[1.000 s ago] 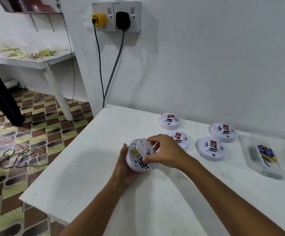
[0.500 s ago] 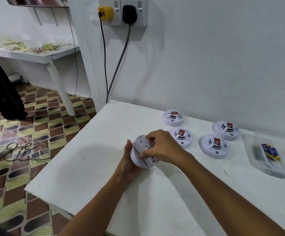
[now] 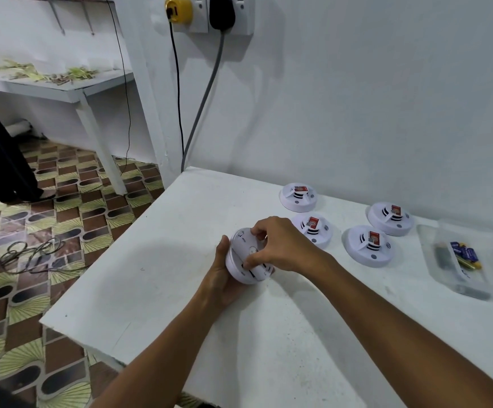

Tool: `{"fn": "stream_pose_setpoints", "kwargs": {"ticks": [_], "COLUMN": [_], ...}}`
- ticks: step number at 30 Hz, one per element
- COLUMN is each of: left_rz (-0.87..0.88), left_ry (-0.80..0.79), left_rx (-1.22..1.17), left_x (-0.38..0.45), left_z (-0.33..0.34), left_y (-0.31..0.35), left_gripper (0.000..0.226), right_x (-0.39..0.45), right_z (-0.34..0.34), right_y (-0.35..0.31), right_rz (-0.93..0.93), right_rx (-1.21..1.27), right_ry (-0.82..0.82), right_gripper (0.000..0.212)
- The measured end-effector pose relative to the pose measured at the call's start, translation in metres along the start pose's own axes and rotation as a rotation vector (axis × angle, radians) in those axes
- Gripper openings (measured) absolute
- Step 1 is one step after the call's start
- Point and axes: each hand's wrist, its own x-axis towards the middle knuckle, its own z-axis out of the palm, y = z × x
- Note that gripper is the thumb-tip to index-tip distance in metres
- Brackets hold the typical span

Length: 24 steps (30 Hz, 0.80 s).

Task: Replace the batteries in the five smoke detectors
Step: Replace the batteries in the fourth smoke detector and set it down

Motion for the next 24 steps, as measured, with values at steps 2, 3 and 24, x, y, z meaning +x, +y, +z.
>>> {"fn": "stream_pose_setpoints", "kwargs": {"ticks": [2, 3, 24], "left_rz": [-0.008, -0.011, 0.001], "left_ry": [0.018, 0.028, 0.085], "left_rx": [0.003, 0.01, 0.129], "left_x": [-0.001, 0.0, 0.002], "left_z": [0.0, -0.001, 0.0], "left_y": [0.0, 0.0, -0.002], "left_gripper": [0.097, 0.1, 0.104], "right_x": [0.0, 0.0, -0.013], "right_z": [0.001, 0.001, 0.008], "right_y": [0.0, 0.0, 0.019], "right_rz": [-0.003, -0.002, 0.171], "right_rx": [-0.007, -0.005, 0.276], "right_ry": [-0.002, -0.002, 0.016], "right_gripper": [0.056, 0.055, 0.041]}}
